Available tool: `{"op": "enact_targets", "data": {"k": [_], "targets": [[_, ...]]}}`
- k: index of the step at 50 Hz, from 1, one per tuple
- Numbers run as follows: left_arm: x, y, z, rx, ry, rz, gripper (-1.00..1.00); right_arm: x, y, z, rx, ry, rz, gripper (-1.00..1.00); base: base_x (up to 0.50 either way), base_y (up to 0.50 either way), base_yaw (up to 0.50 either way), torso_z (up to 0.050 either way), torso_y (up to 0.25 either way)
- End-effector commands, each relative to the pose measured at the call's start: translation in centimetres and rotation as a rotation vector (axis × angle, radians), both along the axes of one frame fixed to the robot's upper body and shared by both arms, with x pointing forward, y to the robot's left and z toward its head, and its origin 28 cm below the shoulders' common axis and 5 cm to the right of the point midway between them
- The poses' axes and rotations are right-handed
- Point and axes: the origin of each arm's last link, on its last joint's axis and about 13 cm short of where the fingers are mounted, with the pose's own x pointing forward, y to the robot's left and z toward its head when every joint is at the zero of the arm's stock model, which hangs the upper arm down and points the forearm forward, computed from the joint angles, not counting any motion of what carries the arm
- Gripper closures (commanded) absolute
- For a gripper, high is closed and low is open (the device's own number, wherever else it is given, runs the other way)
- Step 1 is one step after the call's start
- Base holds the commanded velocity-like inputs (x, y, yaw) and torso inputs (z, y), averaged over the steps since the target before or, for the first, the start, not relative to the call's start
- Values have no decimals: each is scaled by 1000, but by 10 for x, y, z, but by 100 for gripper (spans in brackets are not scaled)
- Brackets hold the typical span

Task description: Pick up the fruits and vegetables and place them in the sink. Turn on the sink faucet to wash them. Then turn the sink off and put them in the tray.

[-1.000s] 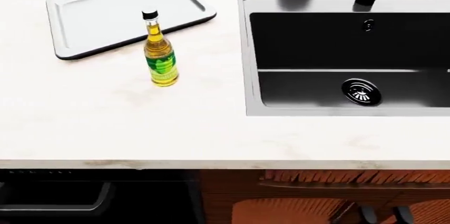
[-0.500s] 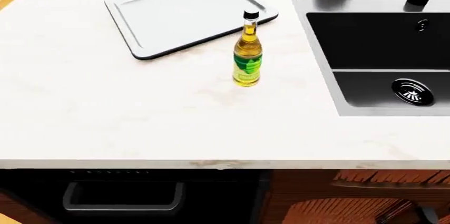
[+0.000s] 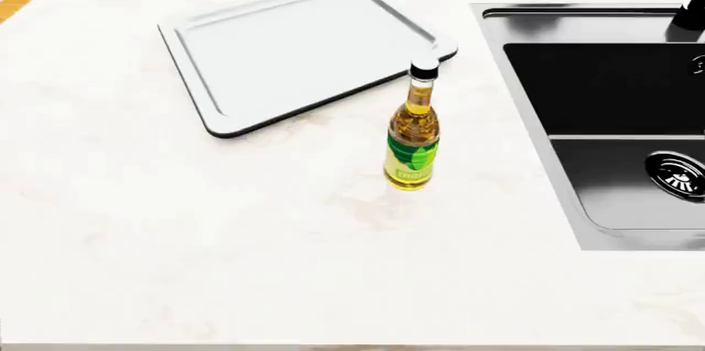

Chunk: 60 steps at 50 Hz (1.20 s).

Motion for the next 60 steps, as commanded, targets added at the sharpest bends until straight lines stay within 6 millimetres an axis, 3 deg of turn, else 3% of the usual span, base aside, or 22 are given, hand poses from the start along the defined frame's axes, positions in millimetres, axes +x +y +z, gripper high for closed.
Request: {"op": "enact_targets", "data": {"k": [1, 7, 22, 34, 36, 39, 47, 60], "targets": [[0, 0, 1, -3, -5, 1, 100, 8, 12, 1, -6, -3, 44, 100, 465, 1, 0, 0, 0], [0, 0, 1, -2, -7, -5, 100, 15, 27, 10, -13, -22, 105, 100, 460, 1, 0, 0, 0], [0, 0, 1, 5, -9, -7, 100, 19, 37, 13, -39, -14, 144, 100, 375, 250, 0, 0, 1], [-3, 1, 3, 125, 168, -36, 100, 66, 73, 3, -72, 66, 225, 100, 0, 0, 0, 0, 0], [32, -10, -13, 159, 208, -36, 100, 76, 80, 0, -77, 82, 238, 100, 0, 0, 0, 0, 0], [52, -17, -26, 201, 259, -37, 100, 90, 88, -6, -98, 109, 246, 100, 0, 0, 0, 0, 0], [82, -20, -52, 274, 365, -16, 100, 109, 97, -14, -120, 144, 241, 100, 0, 0, 0, 0, 0], [120, -28, -92, 357, 467, 2, 100, 120, 103, -23, -155, 169, 231, 100, 0, 0, 0, 0, 1]]}}
